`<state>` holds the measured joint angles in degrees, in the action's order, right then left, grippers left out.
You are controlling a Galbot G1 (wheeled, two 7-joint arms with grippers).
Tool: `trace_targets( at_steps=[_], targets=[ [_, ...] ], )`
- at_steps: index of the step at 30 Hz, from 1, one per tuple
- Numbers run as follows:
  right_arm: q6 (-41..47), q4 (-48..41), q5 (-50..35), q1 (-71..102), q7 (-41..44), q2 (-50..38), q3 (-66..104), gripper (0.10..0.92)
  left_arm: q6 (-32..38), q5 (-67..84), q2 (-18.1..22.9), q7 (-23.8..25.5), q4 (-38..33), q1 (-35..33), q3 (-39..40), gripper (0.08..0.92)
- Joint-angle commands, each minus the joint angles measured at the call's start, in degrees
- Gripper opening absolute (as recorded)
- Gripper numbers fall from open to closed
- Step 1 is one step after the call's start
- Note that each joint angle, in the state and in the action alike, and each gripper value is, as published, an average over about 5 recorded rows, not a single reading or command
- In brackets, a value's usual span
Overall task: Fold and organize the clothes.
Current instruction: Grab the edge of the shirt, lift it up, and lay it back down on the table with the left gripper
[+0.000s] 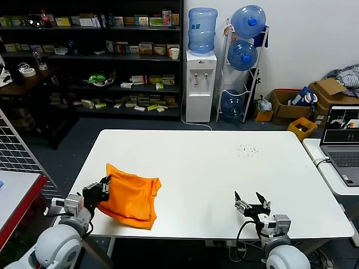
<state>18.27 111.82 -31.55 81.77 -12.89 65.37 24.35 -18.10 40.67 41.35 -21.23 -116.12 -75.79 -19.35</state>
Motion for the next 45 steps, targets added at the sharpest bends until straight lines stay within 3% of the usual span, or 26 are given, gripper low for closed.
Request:
trace_targets(
  at_steps=[1, 9, 13, 16, 19, 22, 28, 32, 37, 45],
  targets=[
    [-0.33, 0.07, -0.08, 0.15, 0.25, -0.17, 0.21, 0.823, -0.42, -0.75, -8.51, -0.22, 4.83, 0.22, -4.37, 0.113],
    [-0.59, 0.36, 0.17, 0.88, 0.28, 0.00, 0.80, 0.823, 0.41, -0.36, -10.21, 0.78, 7.68, -0.20, -6.74, 0.113],
    [-0.66, 1.12, 0.99, 1.74, 0.24, 0.95, 1.41, 0.823, 0.21, 3.04, -8.56, -0.42, 5.02, 0.25, -4.81, 0.113],
    [-0.82, 1.86, 2.20, 3.39, 0.25, 2.32, 2.81, 0.823, -1.01, 12.39, -5.55, -3.95, -0.26, 2.56, -0.03, 0.113],
    [-1.04, 2.75, 3.71, 6.00, 0.29, 4.11, 4.77, 0.823, -2.66, 23.43, 0.58, -10.68, -5.65, 10.38, 10.87, 0.113],
    [-1.17, 4.00, 5.12, 8.85, 0.31, 5.82, 7.03, 0.823, -3.89, 30.77, 10.76, -18.72, -5.01, 22.22, 23.76, 0.113],
    [-1.13, 6.87, 6.69, 12.65, 0.27, 8.53, 11.10, 0.823, -4.41, 34.08, 32.70, -24.99, 11.02, 36.59, 35.88, 0.113],
    [-1.05, 7.47, 6.82, 13.17, 0.20, 9.24, 12.17, 0.823, -4.42, 31.96, 43.03, -25.43, 21.08, 40.35, 37.70, 0.113],
    [-1.08, 7.29, 6.31, 12.91, 0.20, 9.11, 12.47, 0.823, -3.84, 26.78, 48.97, -23.67, 29.42, 41.18, 38.06, 0.113],
    [-1.00, 7.08, 4.51, 11.89, 0.17, 7.52, 12.48, 0.823, -2.58, 19.70, 51.17, -20.93, 33.73, 39.25, 37.99, 0.113]
  ],
)
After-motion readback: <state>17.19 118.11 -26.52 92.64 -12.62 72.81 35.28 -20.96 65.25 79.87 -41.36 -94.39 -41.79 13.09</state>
